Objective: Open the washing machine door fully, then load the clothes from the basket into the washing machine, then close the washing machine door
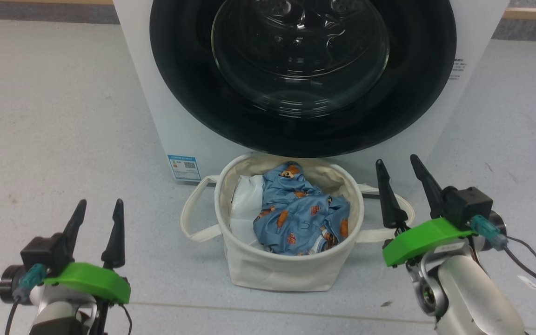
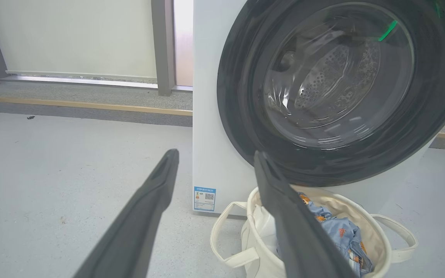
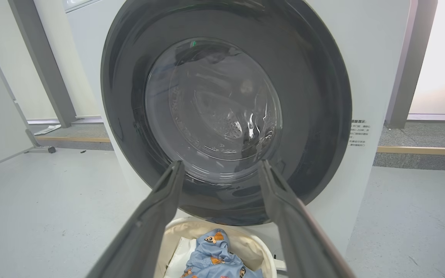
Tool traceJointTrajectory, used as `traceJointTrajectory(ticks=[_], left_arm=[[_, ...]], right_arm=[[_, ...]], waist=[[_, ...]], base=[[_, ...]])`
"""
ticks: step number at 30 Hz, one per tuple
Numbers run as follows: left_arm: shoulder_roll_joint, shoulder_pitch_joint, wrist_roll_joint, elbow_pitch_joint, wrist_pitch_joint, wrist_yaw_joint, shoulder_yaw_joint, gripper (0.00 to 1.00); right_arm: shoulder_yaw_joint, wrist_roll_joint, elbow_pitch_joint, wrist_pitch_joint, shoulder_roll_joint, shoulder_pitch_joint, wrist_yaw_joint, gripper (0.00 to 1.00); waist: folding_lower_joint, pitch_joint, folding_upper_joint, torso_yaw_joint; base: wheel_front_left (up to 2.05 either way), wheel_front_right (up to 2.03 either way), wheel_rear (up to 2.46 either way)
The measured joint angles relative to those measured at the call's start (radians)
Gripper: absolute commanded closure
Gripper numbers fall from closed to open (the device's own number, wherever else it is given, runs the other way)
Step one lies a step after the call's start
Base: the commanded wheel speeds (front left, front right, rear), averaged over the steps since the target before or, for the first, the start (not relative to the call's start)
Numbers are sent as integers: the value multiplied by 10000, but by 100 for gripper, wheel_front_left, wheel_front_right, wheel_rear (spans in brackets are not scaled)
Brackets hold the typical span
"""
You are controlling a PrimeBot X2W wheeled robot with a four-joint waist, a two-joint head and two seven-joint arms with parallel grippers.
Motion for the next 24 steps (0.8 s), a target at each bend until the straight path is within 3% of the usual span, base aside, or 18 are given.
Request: traceJointTrajectory(ticks=[24], left_arm=[[6,-173,230,-75,0,-153,280,0]], right_arm=[[-52,-15,58,0,79,-27,2,0]], waist=[[0,15,0,-26]], base=[[0,0,0]])
